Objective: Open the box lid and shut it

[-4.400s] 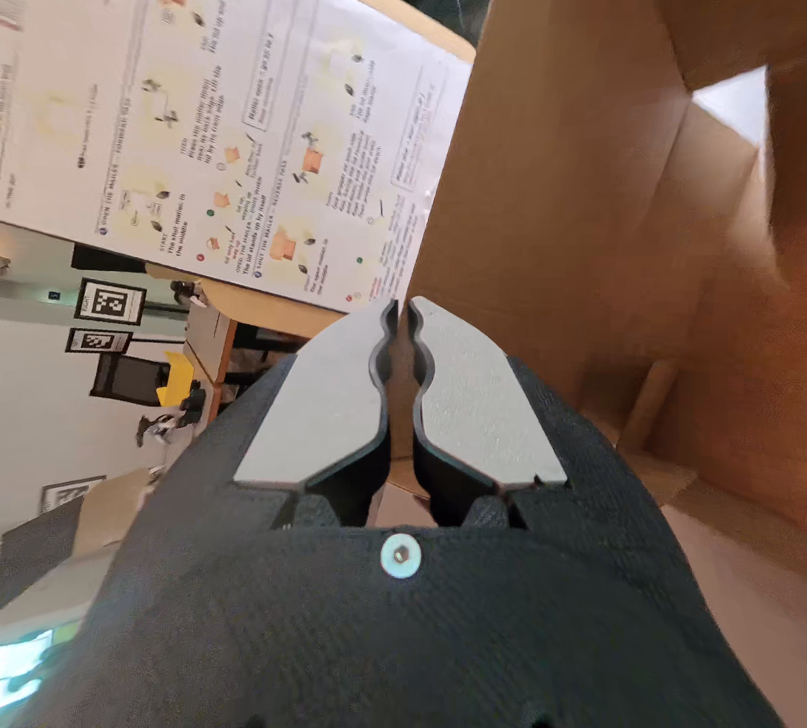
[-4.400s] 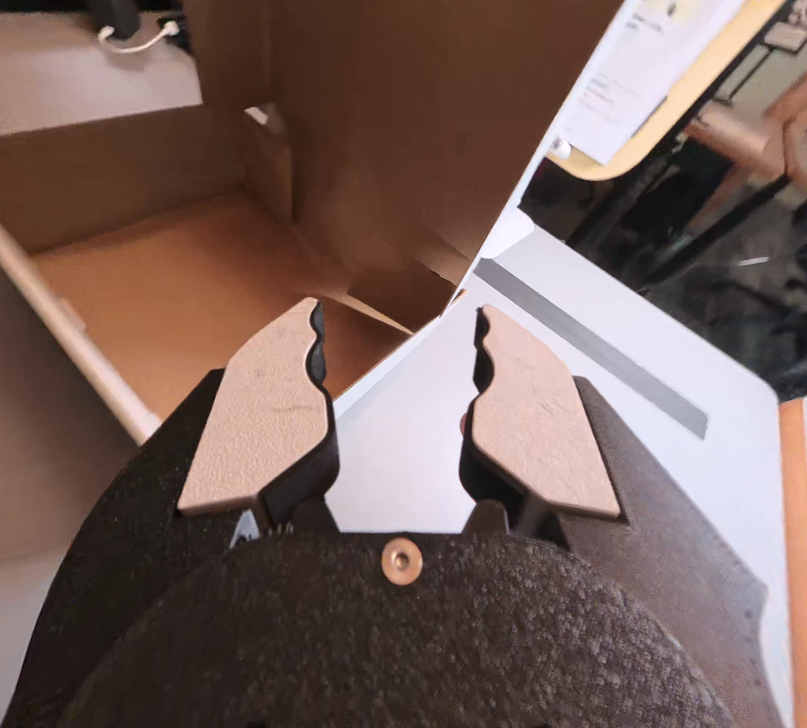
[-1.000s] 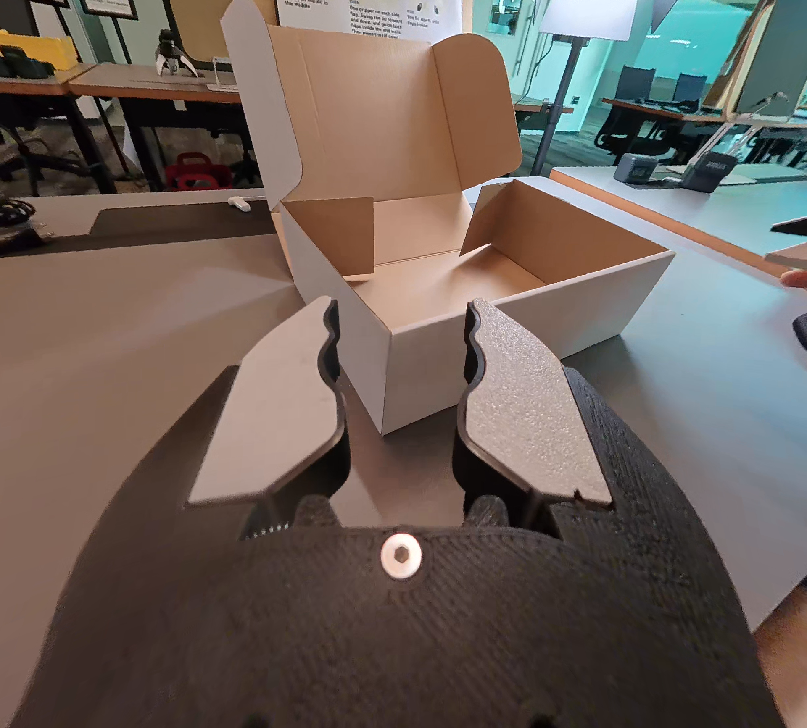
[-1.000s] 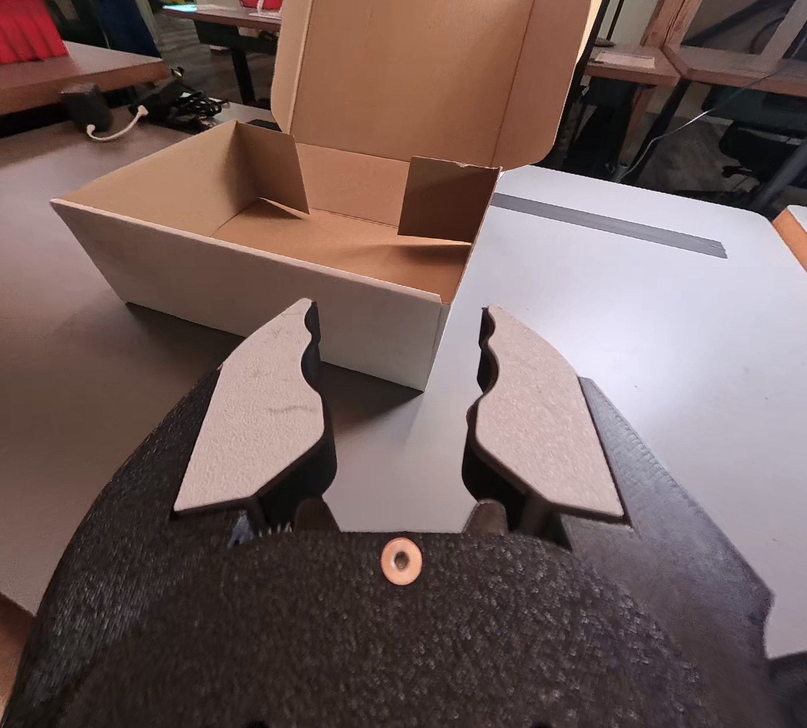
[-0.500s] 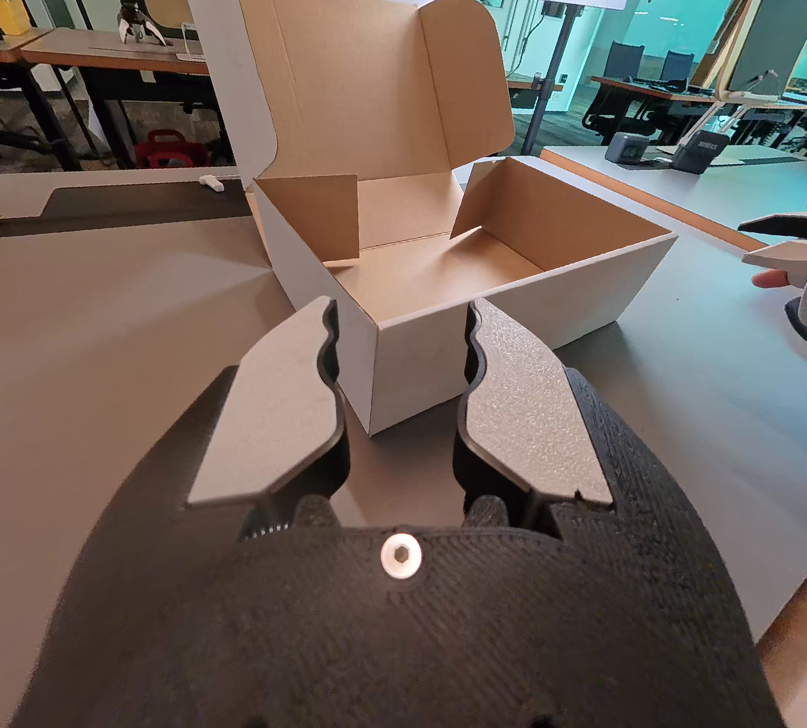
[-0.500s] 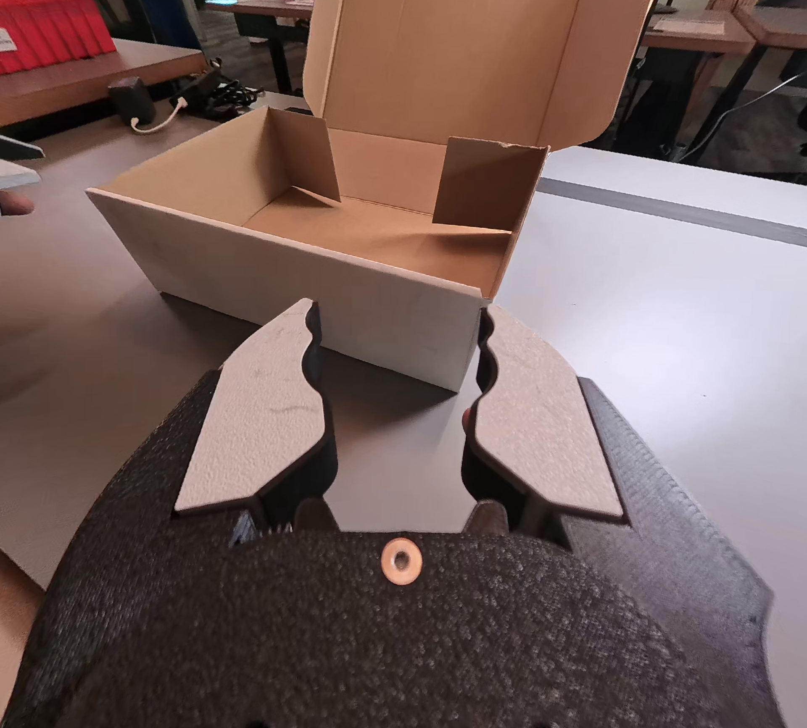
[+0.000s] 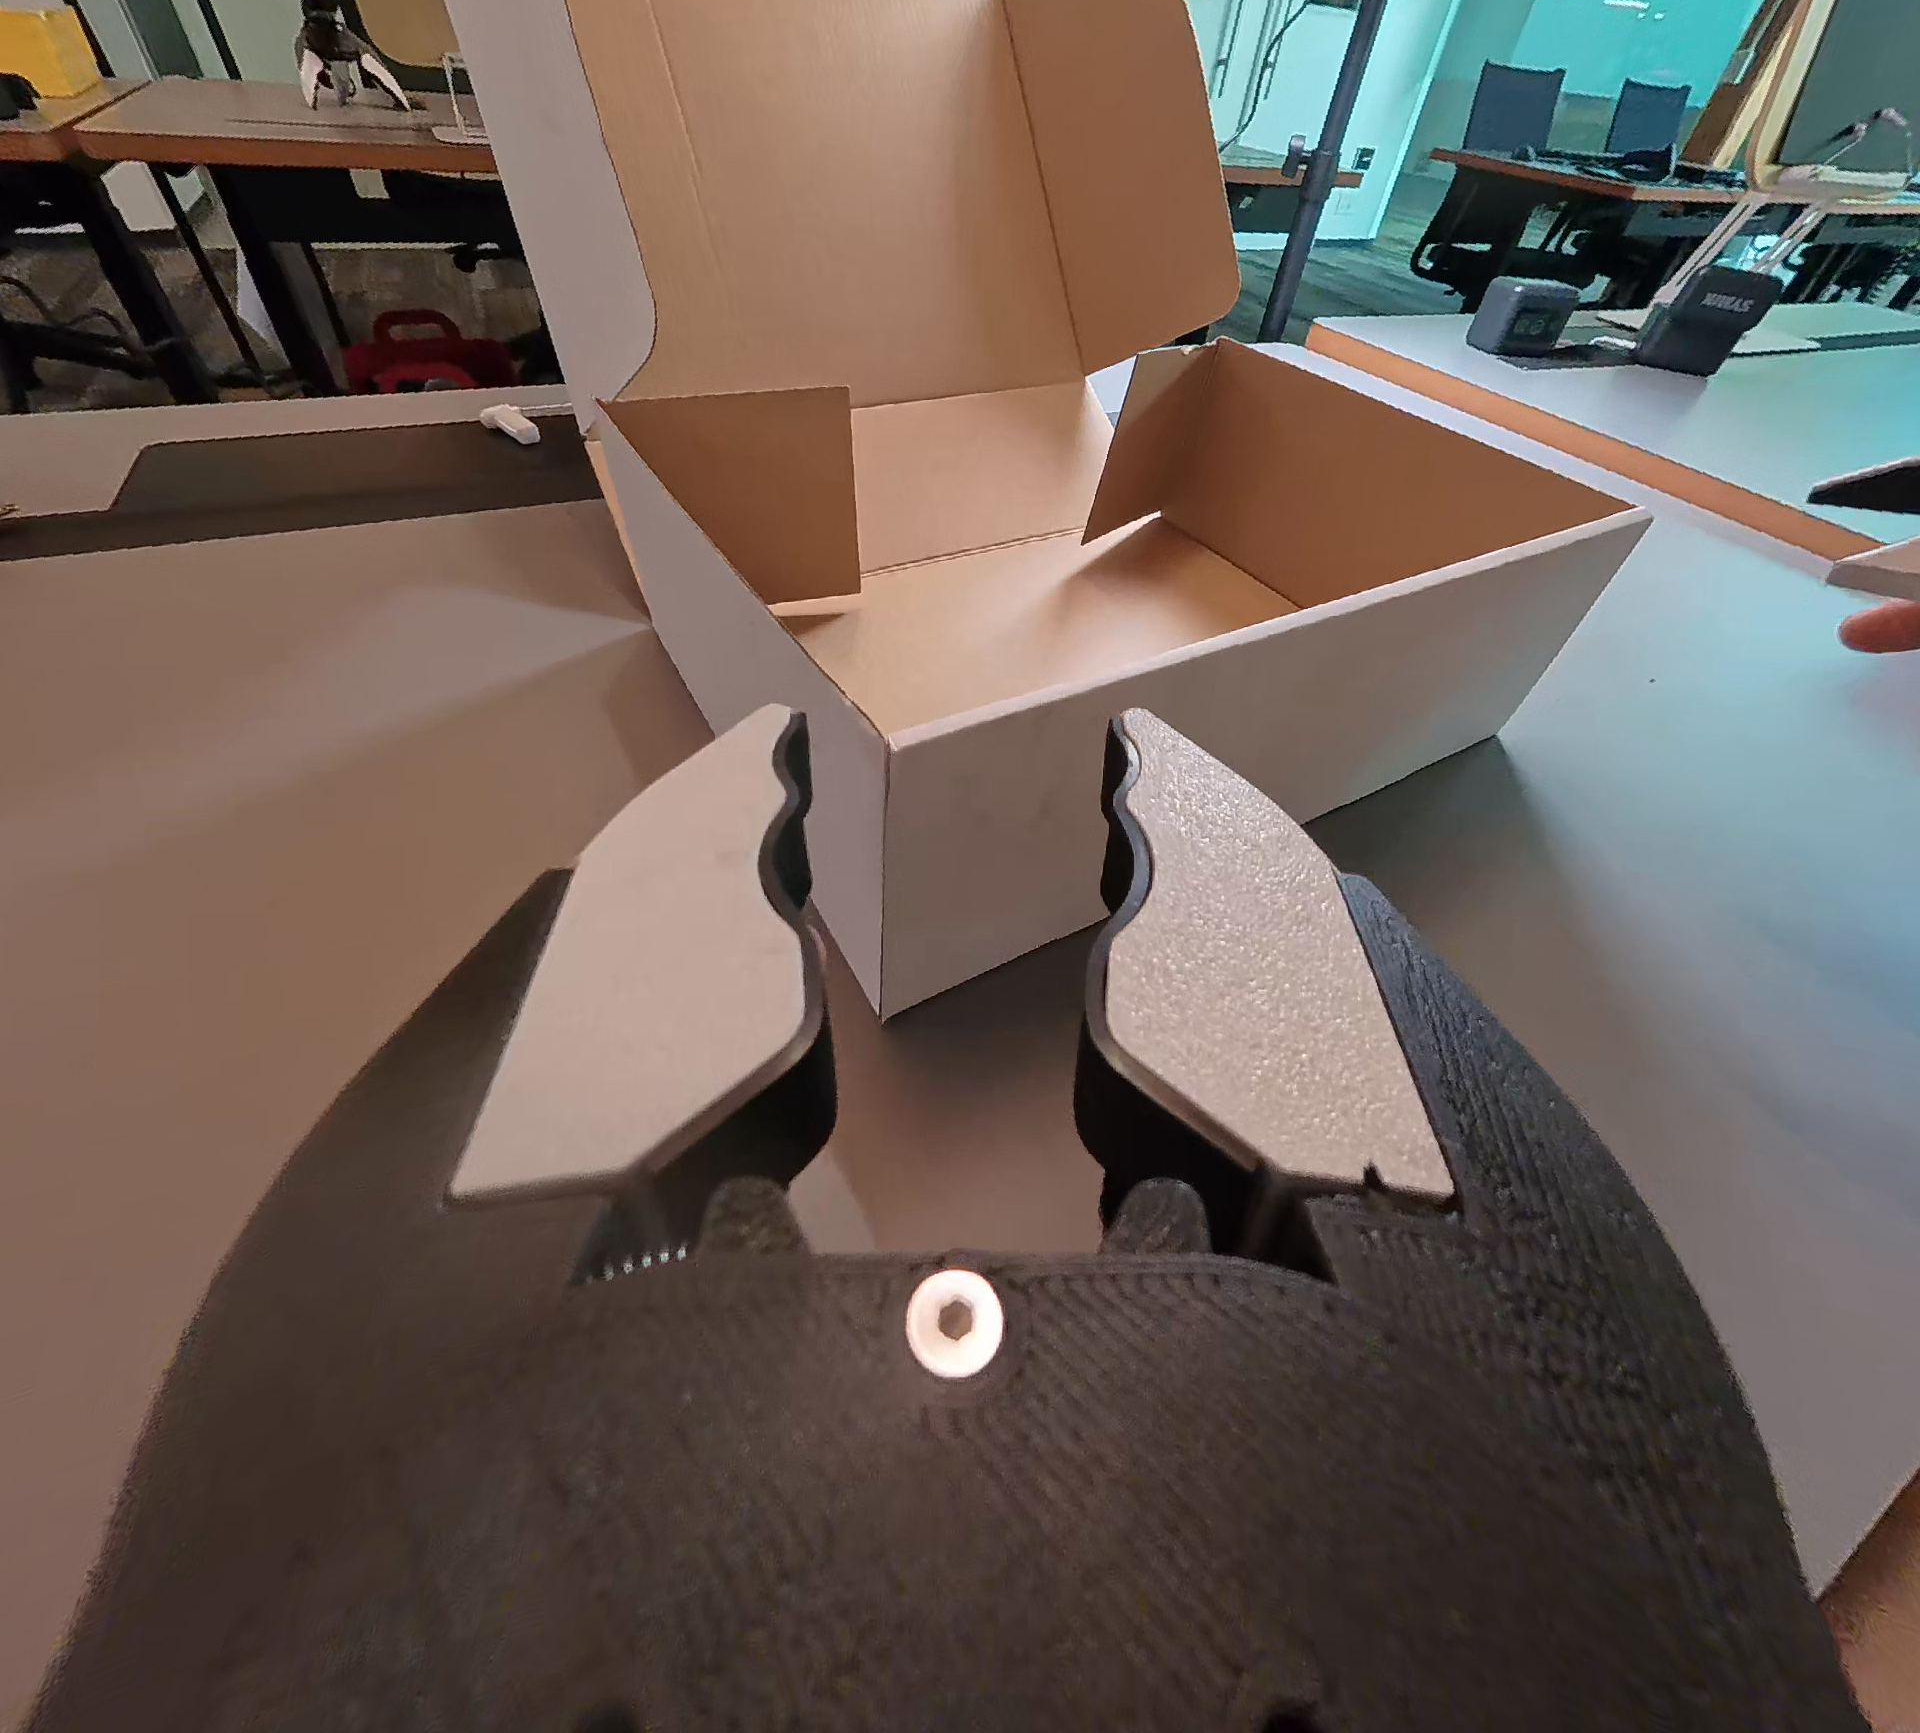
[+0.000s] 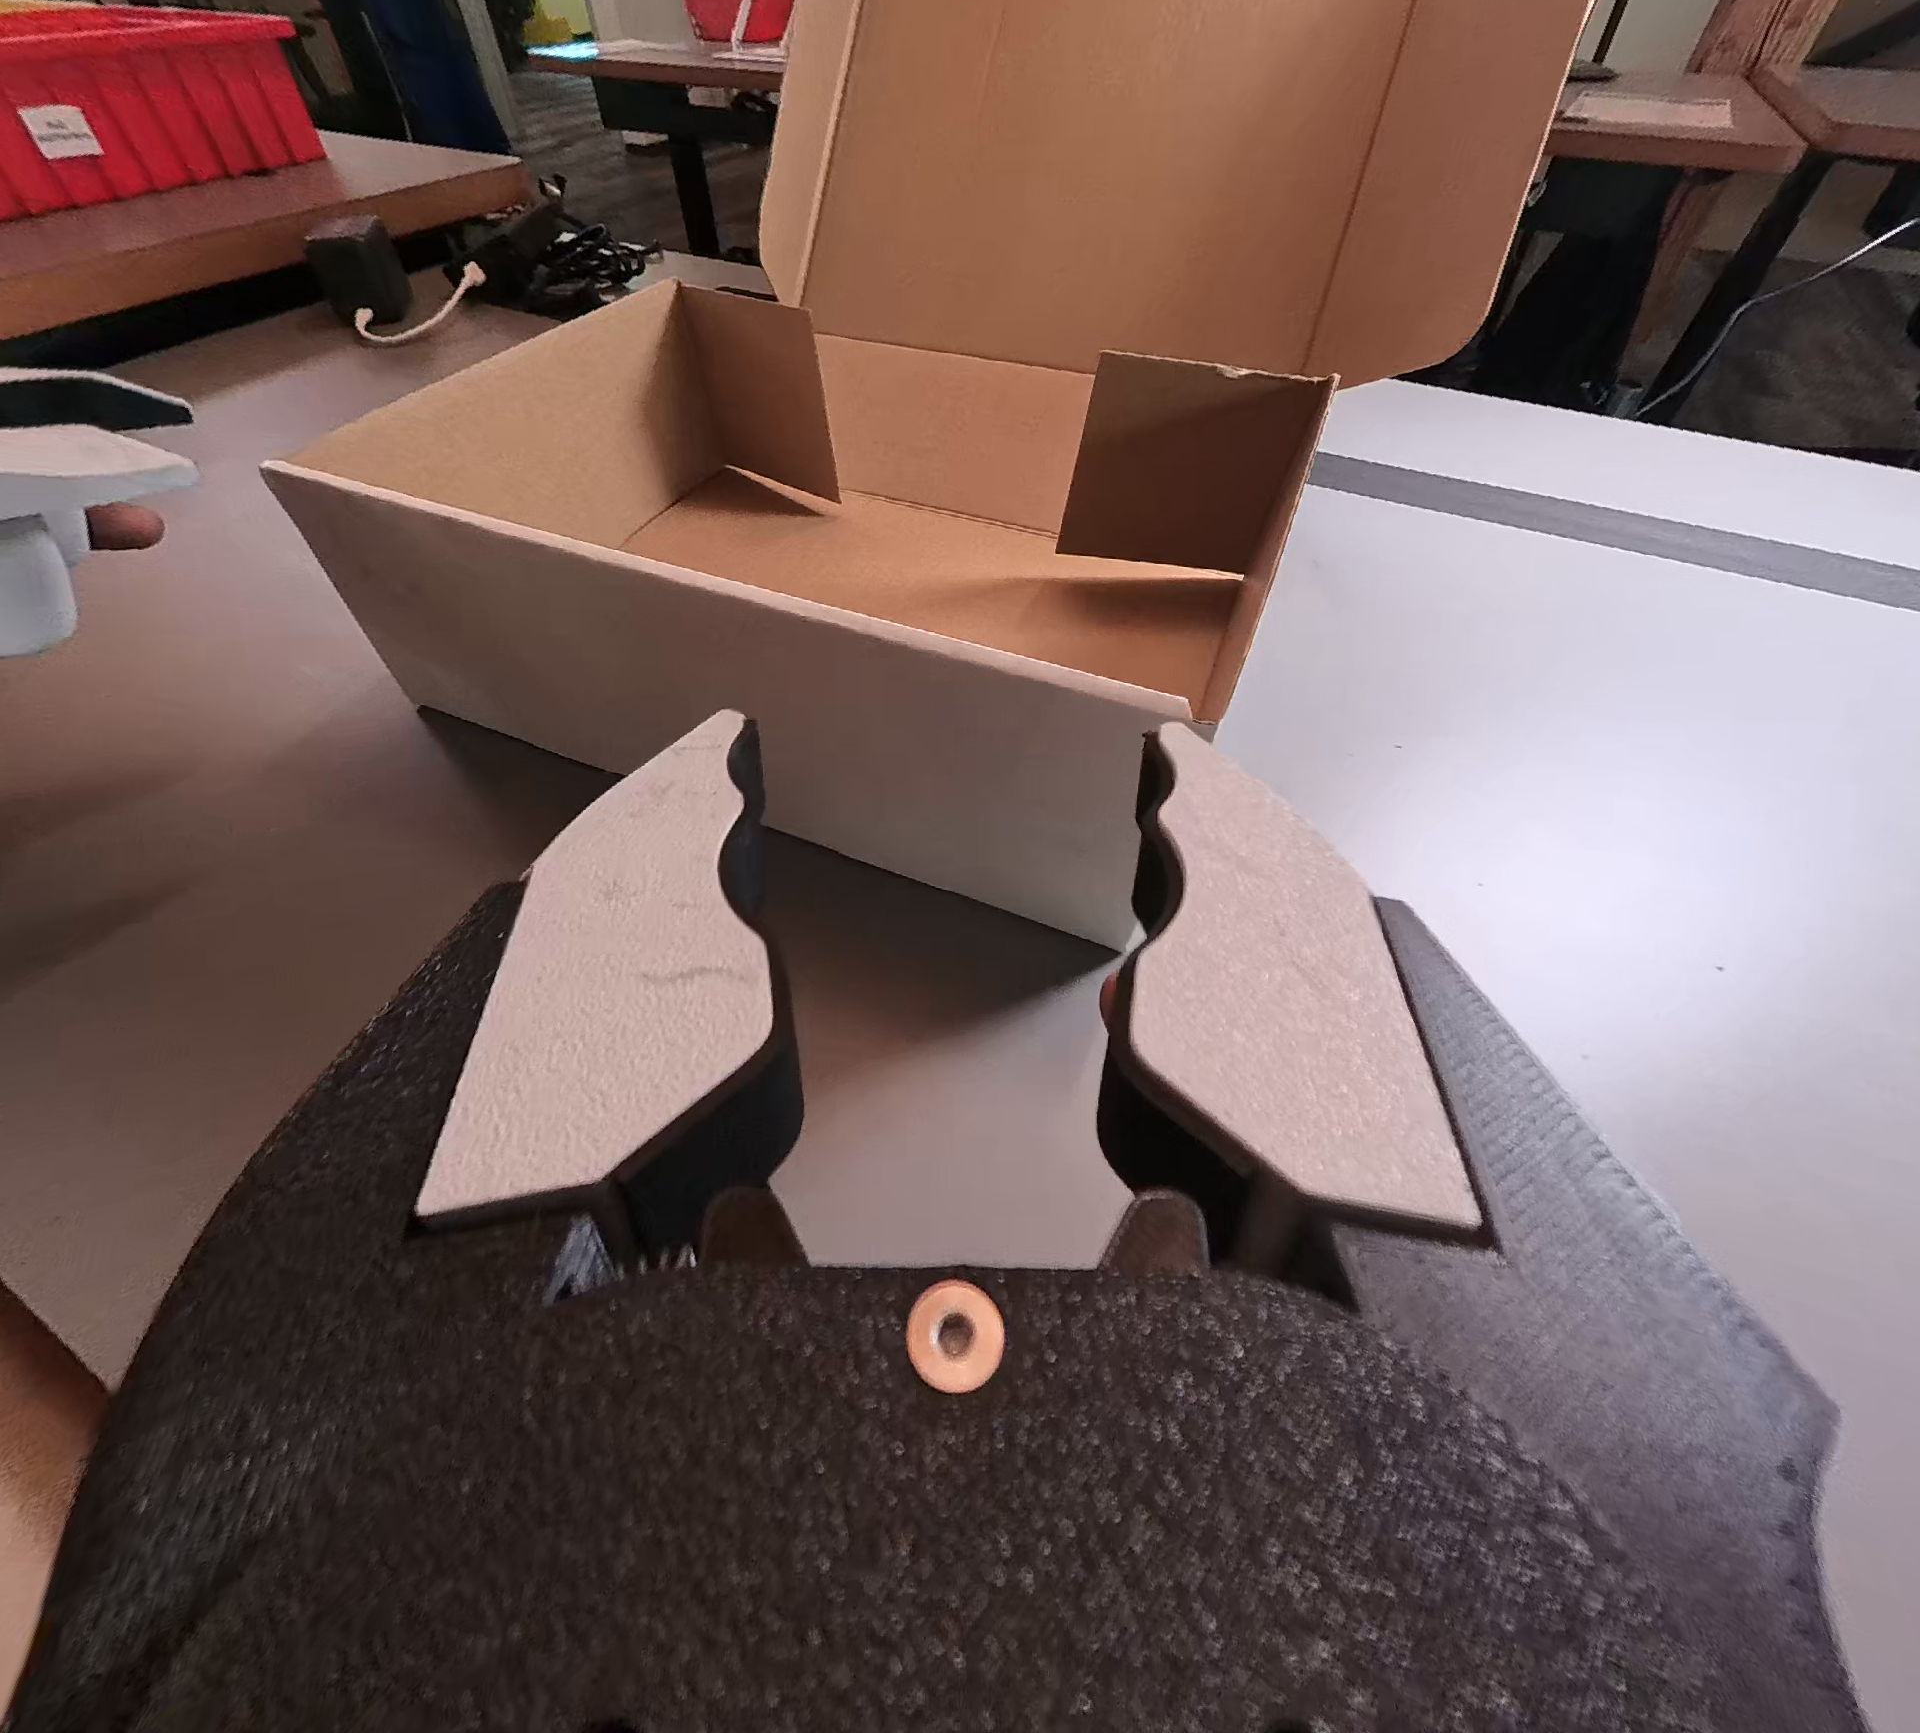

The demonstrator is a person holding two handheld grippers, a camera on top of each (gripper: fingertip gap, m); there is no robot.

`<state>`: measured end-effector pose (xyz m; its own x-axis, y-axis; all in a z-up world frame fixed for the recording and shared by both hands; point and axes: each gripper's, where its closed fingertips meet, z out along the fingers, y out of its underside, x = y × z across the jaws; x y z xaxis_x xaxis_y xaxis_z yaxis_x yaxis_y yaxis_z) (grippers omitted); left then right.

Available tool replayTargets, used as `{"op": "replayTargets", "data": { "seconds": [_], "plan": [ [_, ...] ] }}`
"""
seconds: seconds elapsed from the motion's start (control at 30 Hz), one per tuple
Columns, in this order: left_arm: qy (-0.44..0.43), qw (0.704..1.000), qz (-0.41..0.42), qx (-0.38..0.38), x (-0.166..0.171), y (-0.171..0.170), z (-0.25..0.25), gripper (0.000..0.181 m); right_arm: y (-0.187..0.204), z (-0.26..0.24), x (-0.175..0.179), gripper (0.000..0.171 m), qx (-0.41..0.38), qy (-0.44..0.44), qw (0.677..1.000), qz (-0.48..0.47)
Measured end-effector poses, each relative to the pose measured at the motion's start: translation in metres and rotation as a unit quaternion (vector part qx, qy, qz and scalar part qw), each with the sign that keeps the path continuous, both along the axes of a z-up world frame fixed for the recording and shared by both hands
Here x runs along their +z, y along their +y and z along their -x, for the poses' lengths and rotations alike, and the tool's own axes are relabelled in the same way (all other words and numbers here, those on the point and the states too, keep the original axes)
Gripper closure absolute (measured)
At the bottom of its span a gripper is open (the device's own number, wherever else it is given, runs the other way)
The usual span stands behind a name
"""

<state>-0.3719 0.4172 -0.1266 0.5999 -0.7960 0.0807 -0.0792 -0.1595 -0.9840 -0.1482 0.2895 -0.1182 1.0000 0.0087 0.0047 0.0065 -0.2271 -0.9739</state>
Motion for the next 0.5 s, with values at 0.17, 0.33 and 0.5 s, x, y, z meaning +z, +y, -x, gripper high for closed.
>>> {"op": "replayTargets", "data": {
  "seconds": [0.17,0.33,0.5],
  "plan": [
    [0.008,1.000,0.001,0.004,-0.004,0.001,0.000,0.128,-0.001,-0.001,0.000,0.102,-0.002,0.002,1.000,-0.002],
    [0.021,1.000,0.008,0.017,-0.012,0.007,0.004,0.130,0.002,-0.001,-0.003,0.102,-0.003,0.000,1.000,0.002],
    [0.028,0.999,0.010,0.034,-0.017,0.014,0.010,0.132,0.002,0.000,-0.004,0.103,-0.005,-0.003,1.000,0.000]
  ]
}}
